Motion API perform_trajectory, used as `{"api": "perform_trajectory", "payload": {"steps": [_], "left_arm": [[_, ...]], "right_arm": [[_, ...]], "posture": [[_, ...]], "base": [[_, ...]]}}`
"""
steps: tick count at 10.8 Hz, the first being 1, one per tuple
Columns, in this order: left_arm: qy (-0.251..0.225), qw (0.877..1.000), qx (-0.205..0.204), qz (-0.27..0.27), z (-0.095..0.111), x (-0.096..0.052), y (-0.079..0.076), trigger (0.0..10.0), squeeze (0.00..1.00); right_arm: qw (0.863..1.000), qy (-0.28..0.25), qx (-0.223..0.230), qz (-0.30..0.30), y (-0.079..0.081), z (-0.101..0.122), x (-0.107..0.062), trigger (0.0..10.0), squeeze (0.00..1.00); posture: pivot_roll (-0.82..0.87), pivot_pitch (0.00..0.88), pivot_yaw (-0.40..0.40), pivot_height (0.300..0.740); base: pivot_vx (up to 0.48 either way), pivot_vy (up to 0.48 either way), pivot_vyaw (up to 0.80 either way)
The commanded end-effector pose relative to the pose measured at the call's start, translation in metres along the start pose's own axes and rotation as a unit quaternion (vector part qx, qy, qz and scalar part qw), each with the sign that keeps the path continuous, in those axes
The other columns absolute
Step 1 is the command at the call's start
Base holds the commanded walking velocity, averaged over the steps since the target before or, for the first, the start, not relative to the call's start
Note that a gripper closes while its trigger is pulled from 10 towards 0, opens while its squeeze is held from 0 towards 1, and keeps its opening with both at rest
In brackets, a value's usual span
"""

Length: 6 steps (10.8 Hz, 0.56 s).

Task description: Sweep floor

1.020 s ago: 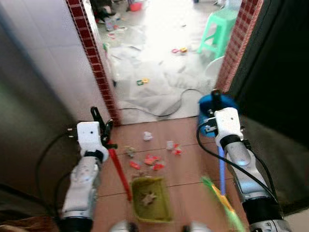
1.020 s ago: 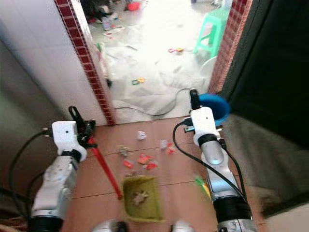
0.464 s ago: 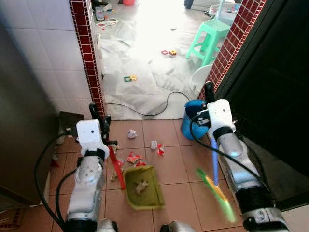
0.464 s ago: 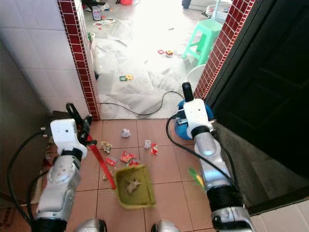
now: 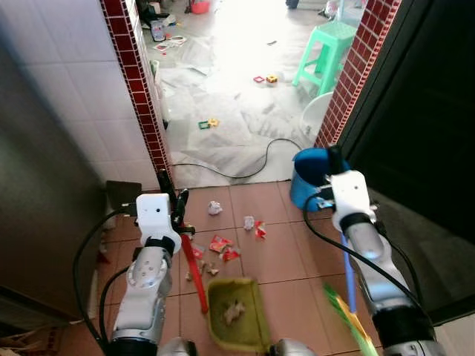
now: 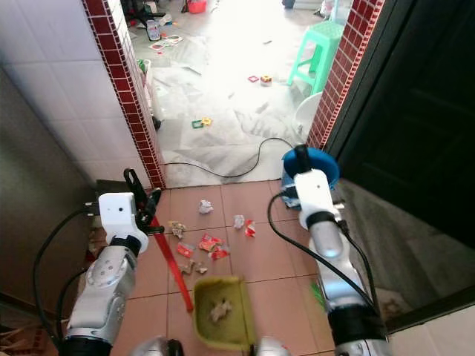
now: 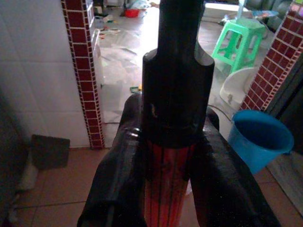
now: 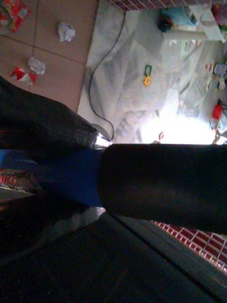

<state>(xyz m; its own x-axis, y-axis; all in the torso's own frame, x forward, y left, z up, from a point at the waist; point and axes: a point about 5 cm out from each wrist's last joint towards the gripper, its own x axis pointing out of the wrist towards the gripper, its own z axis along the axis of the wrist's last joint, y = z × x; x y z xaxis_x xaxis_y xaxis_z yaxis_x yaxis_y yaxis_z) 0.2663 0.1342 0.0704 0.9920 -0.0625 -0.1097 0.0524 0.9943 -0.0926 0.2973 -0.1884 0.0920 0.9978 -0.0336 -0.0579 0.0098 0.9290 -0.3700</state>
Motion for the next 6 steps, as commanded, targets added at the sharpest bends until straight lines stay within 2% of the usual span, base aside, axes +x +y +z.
{"api": "perform_trajectory", "payload": {"steps": [1,2,3,4,6], "left_arm": [[-0.028,1.000,-0.007,0.001,0.011,0.002,0.003,10.0,0.00],[-0.026,1.000,-0.002,0.002,0.011,0.001,0.006,10.0,0.00],[-0.019,1.000,0.016,-0.009,0.011,0.001,0.007,10.0,0.00],[-0.031,0.999,0.017,-0.006,0.018,0.003,0.008,10.0,0.00],[-0.043,0.999,0.015,-0.022,0.025,0.006,0.004,10.0,0.00]], "right_arm": [[0.999,-0.035,-0.001,-0.026,-0.009,0.014,0.001,10.0,0.00],[0.999,-0.037,0.007,-0.038,-0.013,0.017,-0.001,10.0,0.00],[0.998,-0.053,0.017,-0.030,-0.011,0.023,-0.001,10.0,0.00],[0.996,-0.080,0.031,-0.017,-0.006,0.034,0.001,10.0,0.00],[0.995,-0.091,0.035,-0.011,0.003,0.037,0.004,10.0,0.00]], "posture": [[-0.18,0.000,0.052,0.740],[-0.18,0.000,0.060,0.740],[-0.18,0.000,0.075,0.740],[-0.17,0.000,0.094,0.740],[-0.16,0.000,0.105,0.740]], "base": [[0.000,0.000,0.00],[0.000,0.000,0.00],[0.000,0.000,0.00],[0.000,0.000,0.00],[0.000,0.000,0.00]]}}
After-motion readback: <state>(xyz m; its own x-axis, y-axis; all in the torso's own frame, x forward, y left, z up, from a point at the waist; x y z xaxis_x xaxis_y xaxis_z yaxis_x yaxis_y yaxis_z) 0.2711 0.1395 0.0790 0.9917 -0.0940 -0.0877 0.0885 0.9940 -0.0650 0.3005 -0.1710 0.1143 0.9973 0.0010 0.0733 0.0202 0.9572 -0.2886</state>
